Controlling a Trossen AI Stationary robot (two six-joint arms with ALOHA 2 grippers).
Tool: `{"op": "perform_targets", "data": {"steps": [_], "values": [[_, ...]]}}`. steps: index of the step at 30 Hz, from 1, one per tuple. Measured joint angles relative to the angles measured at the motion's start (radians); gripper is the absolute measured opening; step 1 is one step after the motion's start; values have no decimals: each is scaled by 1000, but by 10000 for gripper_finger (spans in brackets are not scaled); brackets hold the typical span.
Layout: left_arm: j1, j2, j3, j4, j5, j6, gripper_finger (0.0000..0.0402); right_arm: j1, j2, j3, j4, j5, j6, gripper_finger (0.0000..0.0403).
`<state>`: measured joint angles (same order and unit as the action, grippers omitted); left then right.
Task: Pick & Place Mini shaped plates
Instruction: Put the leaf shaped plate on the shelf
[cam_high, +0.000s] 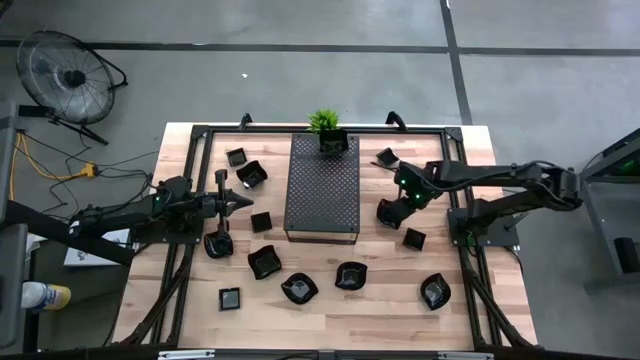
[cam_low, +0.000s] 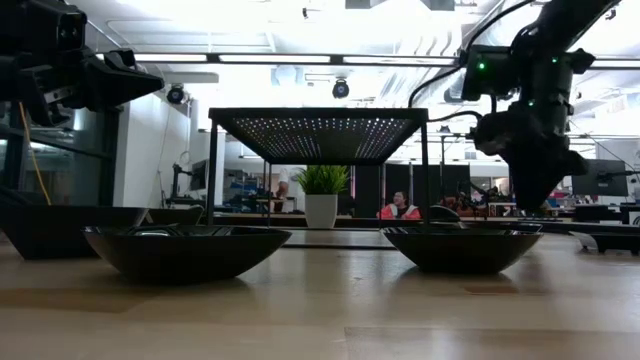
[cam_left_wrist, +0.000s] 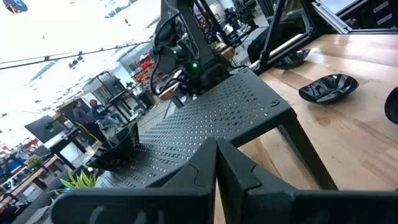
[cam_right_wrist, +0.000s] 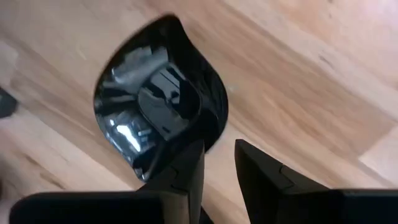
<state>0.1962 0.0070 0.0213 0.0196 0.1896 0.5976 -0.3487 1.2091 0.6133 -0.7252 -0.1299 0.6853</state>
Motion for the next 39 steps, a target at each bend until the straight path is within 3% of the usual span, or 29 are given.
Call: {"op": "perform_targets", "data": {"steps": [19,28,39], "values": [[0,0,0,0,0,0,1,2,3,-8,45,44,50,86],[0,0,0,0,0,0,1,49,3,-8,46,39,96,142],[0,0,0,0,0,0,1,116,-2,14,50,7,59,145]]}}
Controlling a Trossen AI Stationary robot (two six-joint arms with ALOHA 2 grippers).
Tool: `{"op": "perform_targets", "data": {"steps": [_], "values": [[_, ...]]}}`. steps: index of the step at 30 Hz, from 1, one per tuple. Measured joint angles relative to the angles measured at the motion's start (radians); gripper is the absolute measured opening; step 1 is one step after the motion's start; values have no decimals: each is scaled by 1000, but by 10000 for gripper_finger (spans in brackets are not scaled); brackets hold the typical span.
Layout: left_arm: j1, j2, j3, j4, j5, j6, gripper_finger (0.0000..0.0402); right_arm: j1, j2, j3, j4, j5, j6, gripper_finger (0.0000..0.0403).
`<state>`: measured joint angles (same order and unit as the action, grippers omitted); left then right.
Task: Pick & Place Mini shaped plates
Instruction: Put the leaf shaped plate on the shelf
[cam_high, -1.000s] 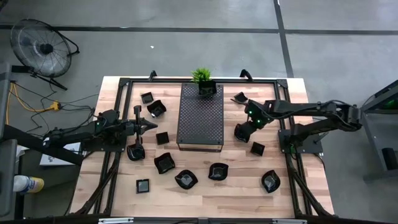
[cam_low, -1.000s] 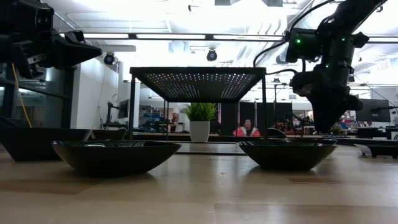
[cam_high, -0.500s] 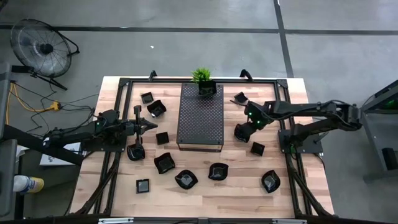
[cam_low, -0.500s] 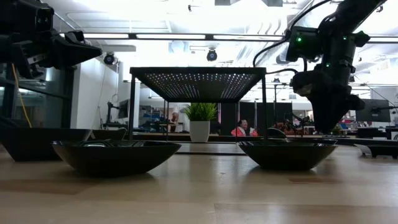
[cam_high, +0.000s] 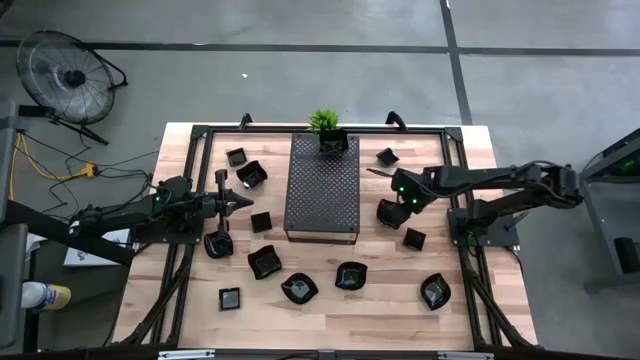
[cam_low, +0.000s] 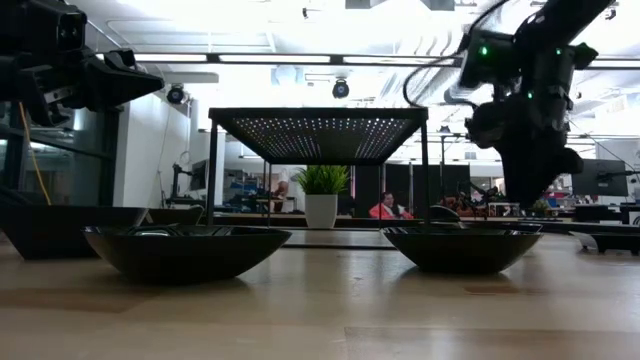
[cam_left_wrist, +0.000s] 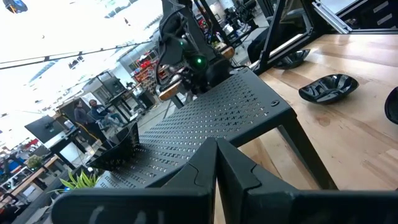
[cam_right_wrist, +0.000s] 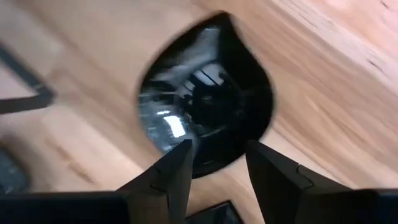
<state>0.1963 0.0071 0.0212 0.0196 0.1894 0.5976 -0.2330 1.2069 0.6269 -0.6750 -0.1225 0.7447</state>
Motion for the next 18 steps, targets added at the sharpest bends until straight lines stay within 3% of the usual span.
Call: {"op": "perform_targets", "data": {"steps": [5,10,18], "values": [[0,0,0,0,0,0,1,78,-3,56,28,17,-86,146],[0,0,0,0,0,0,1,225,-2,68,94,76,-99,145],[0,0,0,0,0,0,1,448,45,66,100,303,-38,145]]}}
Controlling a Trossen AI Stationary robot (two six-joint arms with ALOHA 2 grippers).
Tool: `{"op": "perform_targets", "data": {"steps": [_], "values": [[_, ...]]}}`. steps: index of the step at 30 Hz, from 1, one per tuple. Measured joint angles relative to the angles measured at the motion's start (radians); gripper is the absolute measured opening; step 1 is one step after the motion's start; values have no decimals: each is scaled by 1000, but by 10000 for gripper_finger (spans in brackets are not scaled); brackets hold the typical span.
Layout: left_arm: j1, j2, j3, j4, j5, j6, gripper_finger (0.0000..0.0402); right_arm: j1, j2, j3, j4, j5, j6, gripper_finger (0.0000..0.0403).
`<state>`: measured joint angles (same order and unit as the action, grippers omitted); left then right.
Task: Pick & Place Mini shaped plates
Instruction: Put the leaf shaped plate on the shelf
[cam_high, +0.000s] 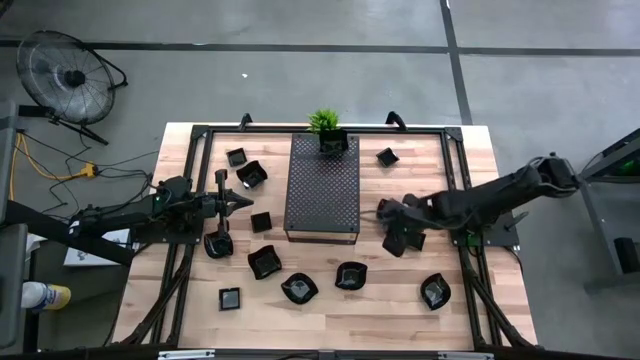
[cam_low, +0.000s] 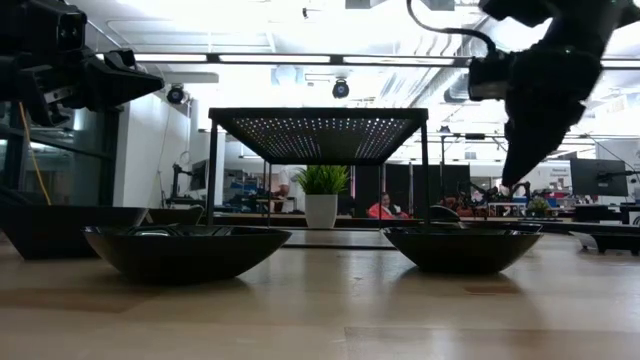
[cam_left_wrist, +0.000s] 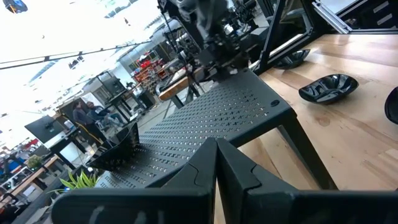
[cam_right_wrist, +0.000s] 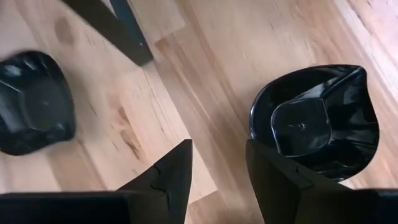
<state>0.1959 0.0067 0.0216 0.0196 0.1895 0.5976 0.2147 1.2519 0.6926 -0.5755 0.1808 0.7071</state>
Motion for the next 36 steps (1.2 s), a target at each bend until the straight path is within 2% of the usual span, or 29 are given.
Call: {"op": "perform_targets", "data": {"steps": [6,15,21,27,36], "values": [[0,0,0,0,0,0,1,96,86,0,-2,109,-19,144],[0,0,0,0,0,0,1,149,221,77,-81,225,-85,144],[0,0,0,0,0,0,1,148,311,138,-183,236,-81,144],[0,0,0,0,0,0,1,148,386,152,-196,240,-82,144],[0,0,0,0,0,0,1,146,412,152,-207,303,-57,144]]}}
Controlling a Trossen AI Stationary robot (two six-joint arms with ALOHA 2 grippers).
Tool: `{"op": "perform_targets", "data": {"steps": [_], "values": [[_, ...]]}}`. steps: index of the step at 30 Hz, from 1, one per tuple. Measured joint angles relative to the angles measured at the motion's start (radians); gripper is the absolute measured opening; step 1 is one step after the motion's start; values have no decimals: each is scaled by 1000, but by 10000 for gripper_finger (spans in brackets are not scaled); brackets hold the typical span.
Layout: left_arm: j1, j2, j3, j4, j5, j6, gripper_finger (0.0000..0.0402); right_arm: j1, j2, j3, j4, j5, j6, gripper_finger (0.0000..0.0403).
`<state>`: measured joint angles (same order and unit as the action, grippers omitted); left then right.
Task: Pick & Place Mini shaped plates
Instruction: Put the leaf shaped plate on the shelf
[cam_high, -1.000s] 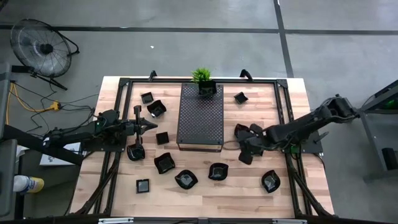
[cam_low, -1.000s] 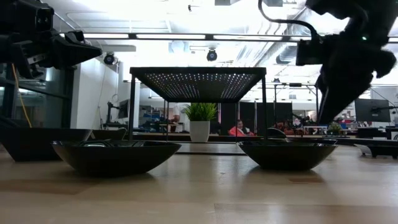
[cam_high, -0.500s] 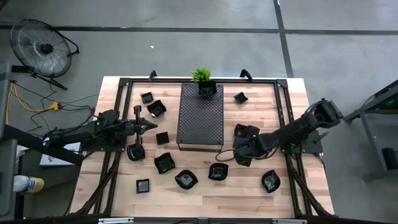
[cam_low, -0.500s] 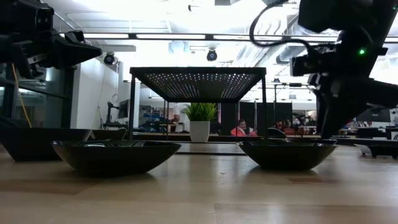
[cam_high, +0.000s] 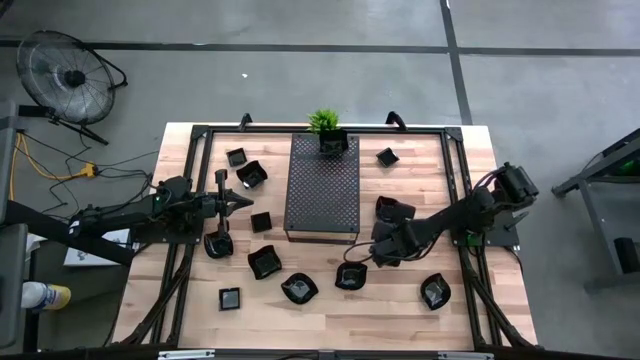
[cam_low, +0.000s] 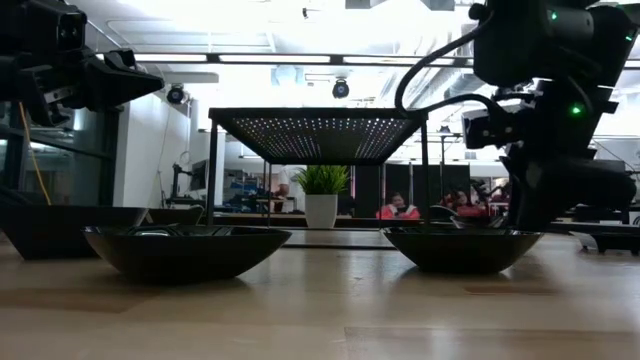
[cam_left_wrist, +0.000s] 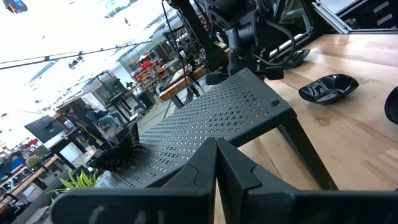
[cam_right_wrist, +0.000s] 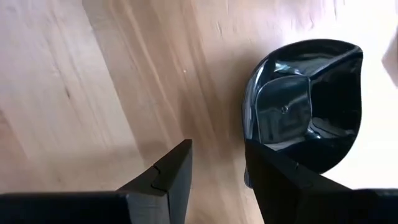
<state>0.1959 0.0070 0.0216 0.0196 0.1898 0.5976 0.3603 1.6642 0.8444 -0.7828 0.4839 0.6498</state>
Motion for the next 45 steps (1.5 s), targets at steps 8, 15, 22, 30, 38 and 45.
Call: {"op": "perform_targets", "data": {"steps": [8,15,22,30,38,45], "values": [[0,0,0,0,0,0,1,0,-1,0,-24,11,0,144],[0,0,0,0,0,0,1,0,-2,23,-82,38,-6,144],[0,0,0,0,0,0,1,-2,-2,55,-107,74,-90,144],[0,0,0,0,0,0,1,-9,-2,54,-109,61,-135,144],[0,0,0,0,0,0,1,-9,-2,19,-88,64,-135,144],[0,0,0,0,0,0,1,-9,-2,16,-68,85,-153,144]]}}
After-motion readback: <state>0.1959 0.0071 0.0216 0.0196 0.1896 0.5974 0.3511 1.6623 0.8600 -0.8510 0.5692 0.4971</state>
